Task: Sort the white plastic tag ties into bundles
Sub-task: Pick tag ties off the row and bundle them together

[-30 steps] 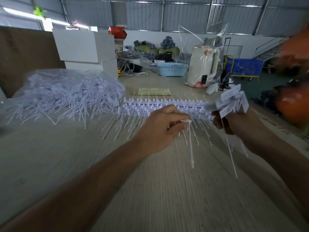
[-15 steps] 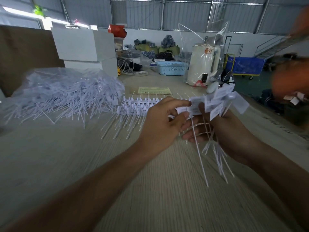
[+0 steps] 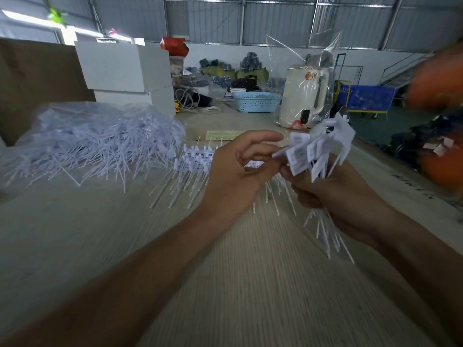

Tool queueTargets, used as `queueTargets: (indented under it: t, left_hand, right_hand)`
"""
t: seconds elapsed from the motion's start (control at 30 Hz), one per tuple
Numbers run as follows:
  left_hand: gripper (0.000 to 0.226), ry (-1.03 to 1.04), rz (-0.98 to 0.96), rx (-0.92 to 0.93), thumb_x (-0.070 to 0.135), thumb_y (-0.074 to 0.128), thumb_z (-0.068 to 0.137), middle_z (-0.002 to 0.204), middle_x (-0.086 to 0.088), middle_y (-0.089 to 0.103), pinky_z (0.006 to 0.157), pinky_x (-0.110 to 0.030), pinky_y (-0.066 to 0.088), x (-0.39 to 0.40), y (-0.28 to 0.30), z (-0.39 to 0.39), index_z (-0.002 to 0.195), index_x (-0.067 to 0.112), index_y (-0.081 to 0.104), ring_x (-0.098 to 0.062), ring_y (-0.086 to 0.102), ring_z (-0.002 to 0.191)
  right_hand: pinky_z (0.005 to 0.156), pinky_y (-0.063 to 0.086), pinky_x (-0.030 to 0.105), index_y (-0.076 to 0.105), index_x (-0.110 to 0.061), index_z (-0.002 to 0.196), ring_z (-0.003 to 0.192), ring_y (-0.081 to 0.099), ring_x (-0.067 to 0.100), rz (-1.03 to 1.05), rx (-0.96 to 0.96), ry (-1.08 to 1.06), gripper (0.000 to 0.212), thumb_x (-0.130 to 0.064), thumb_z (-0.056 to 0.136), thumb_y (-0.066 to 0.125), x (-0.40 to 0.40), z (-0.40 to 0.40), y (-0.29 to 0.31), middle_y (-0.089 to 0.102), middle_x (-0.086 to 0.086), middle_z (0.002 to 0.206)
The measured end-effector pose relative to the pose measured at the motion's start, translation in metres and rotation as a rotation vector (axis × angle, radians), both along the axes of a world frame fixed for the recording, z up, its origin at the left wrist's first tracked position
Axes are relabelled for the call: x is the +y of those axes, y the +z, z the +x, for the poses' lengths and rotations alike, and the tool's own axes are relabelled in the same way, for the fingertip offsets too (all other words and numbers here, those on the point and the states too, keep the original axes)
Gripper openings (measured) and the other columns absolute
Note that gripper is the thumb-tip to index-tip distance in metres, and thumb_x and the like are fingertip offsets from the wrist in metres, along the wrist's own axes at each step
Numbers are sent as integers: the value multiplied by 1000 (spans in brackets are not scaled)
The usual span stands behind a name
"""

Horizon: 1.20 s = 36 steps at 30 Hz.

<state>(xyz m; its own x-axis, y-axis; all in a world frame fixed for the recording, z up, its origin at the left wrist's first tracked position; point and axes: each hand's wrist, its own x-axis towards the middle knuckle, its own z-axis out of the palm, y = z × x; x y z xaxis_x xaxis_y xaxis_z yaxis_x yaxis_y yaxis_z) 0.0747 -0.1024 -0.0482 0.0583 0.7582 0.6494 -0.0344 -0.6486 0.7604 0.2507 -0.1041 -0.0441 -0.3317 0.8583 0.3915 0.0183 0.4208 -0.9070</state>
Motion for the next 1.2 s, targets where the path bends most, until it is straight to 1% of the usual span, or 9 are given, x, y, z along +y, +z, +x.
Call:
queueTargets:
  t: [0.13,0.27,0.47,0.6,0.7,0.83,0.97,1.07,1.2]
  left_hand:
    - [20,-58,-69,-32,11,61,97,100,-5,76,74,-28,57,-1,1,1,117,9,65,-20,71,95]
    - [26,-73,-179,142,29,63,96,103,0,73,87,-39,53,-3,-6,9,118,17,58,-12,68,97]
    - [49,-169,-279,418,49,72,83,118,12,69,102,-44,50,-2,-21,15,124,28,57,-4,63,113]
    - [70,-279,-310,439,40,76,81,135,5,62,110,-47,44,-7,-25,26,141,23,45,-11,59,125]
    - [61,-309,-379,364,26,76,84,112,7,72,94,-36,54,-6,-24,27,137,19,45,-15,71,102]
    - [49,-290,-378,434,25,71,92,74,17,72,65,-11,50,-11,-23,30,133,26,44,-5,72,71]
    - [10,-173,-243,561,23,56,99,76,11,68,70,-31,52,-13,-23,36,104,16,62,-6,68,73]
    - [18,-178,-260,489,13,47,101,85,-8,72,84,-44,57,-18,-22,42,95,4,62,-21,70,80]
    - [23,-302,-349,305,12,38,108,56,14,55,52,-20,45,-24,-23,44,90,12,53,-1,51,49]
  right_hand:
    - [45,22,22,73,-14,104,48,26,9,-21,115,30,22,-20,84,68,-4,2,10,34,0,58]
    - [45,26,22,64,-1,118,49,26,11,-103,272,31,27,-15,101,48,-4,8,18,25,2,63]
    - [70,52,34,74,-12,94,81,64,23,-91,170,-82,32,-40,91,58,-5,6,13,67,7,88]
    - [64,56,28,75,-18,92,82,73,19,-63,62,-141,29,-39,96,55,-9,-6,7,75,7,93]
    - [61,54,23,73,-26,83,79,72,8,-15,-46,-268,26,-47,90,60,-10,-13,5,75,-8,90]
    - [78,54,42,71,-39,75,89,70,16,77,-44,-425,30,-31,96,50,-9,-16,3,75,-8,93]
    - [66,48,31,68,-27,76,84,67,12,125,-78,-491,31,-25,101,49,-6,-15,3,73,-7,94]
    - [52,46,23,70,-22,80,65,61,-3,35,-34,-493,34,-35,102,48,-2,-14,3,72,-13,84]
    - [47,33,21,75,-16,93,56,54,6,-107,-31,-338,42,-49,99,51,3,-8,3,68,-9,76]
